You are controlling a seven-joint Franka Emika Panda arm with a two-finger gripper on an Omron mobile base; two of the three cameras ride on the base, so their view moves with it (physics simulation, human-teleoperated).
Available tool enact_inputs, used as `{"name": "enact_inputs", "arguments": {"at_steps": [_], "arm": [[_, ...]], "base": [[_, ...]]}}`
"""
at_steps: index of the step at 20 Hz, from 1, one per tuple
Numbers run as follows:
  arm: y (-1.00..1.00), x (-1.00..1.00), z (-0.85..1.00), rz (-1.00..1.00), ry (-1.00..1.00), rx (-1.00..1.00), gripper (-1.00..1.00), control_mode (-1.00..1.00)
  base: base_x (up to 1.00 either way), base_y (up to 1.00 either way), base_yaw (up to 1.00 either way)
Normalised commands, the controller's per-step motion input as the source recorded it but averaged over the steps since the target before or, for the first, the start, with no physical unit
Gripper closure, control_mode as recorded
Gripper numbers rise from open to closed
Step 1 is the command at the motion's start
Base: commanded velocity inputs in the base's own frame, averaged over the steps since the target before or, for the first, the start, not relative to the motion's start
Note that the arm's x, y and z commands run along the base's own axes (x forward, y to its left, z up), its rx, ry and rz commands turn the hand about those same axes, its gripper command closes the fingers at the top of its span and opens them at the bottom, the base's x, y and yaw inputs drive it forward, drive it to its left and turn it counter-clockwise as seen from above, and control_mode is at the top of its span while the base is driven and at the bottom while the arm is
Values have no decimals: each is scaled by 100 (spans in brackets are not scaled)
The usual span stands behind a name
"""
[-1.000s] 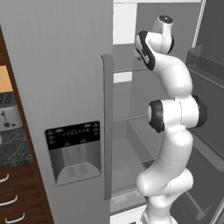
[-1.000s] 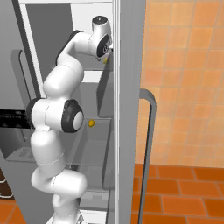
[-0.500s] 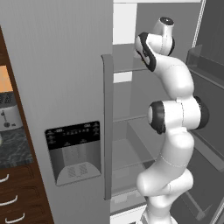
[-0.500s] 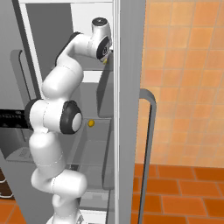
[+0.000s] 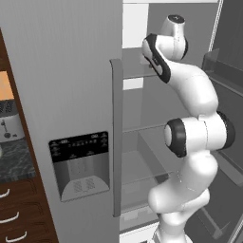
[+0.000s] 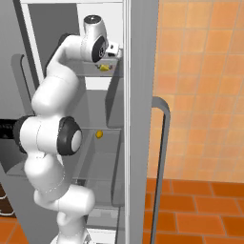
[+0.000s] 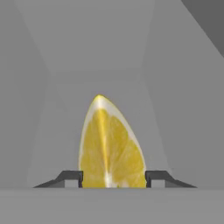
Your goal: Grab a lemon wedge from the fridge and one ice cube from the ice bowl, and put them in the glass of lemonade.
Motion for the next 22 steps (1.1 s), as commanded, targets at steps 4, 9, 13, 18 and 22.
{"name": "enact_inputs", "arguments": {"at_steps": [4, 9, 13, 18, 22], "arm": [[2, -96, 0, 0, 0, 0, 100, -100], [0, -100, 2, 0, 0, 0, 100, -100], [0, -100, 13, 0, 3, 0, 100, -100], [0, -100, 5, 0, 12, 0, 100, -100], [0, -100, -10, 0, 10, 0, 100, -100]], "base": [[0, 0, 0], [0, 0, 0], [0, 0, 0], [0, 0, 0], [0, 0, 0]]}}
